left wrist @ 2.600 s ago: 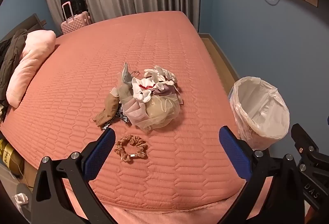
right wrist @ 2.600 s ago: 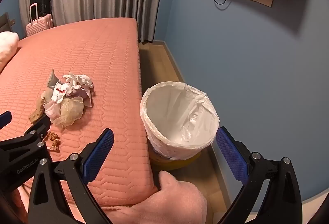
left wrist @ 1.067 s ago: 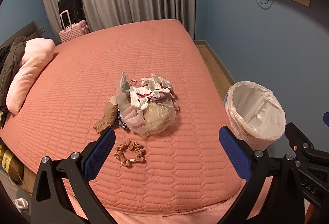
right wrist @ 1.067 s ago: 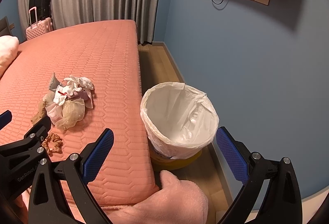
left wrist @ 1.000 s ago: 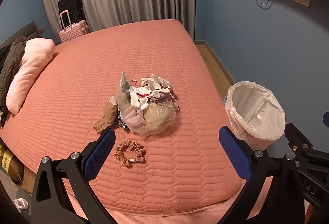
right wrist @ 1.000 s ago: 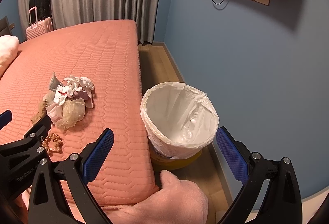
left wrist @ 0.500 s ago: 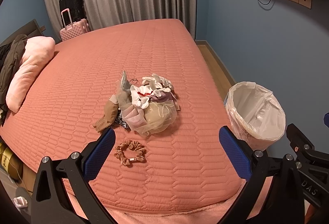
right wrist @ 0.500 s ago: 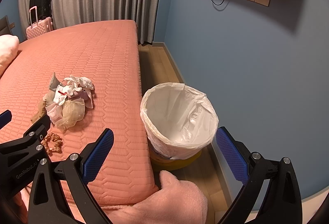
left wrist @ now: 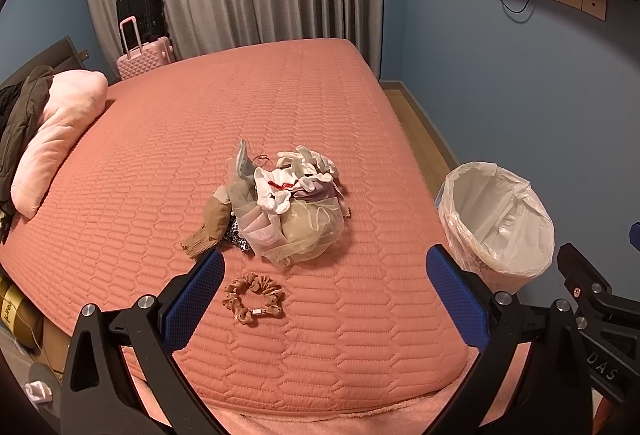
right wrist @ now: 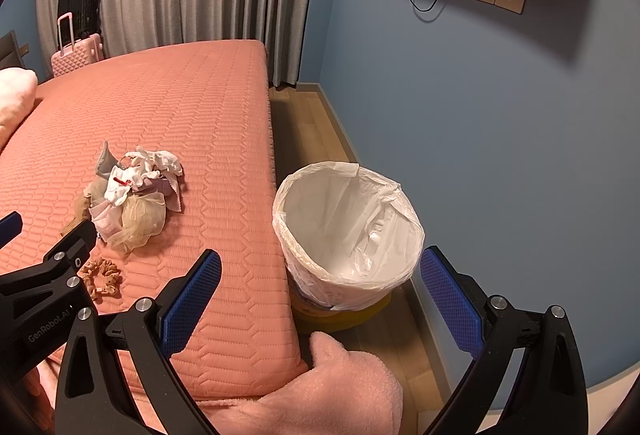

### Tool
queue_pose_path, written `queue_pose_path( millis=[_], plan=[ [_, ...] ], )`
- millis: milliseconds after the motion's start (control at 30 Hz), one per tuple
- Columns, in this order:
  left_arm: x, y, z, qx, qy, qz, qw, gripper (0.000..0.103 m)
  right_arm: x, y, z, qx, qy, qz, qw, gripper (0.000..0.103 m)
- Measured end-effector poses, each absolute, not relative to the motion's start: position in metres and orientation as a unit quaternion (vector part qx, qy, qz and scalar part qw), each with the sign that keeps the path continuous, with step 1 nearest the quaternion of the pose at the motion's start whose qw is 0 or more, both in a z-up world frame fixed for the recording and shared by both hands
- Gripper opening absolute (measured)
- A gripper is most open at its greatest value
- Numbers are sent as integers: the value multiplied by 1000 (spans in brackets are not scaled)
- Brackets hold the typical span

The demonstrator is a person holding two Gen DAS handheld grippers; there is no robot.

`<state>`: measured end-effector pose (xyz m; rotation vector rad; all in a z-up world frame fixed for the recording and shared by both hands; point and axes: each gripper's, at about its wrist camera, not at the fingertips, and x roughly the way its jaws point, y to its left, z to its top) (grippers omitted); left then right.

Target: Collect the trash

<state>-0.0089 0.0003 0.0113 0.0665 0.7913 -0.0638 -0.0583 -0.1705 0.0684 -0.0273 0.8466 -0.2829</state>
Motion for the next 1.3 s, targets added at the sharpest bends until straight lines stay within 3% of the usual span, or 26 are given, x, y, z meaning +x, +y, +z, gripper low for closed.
queue_pose_path(
  millis=[1300],
  plan=[
    [-8,3,8,30,389,-38,920,96,-58,-174,76,-16,403,-146,903,97]
  ],
)
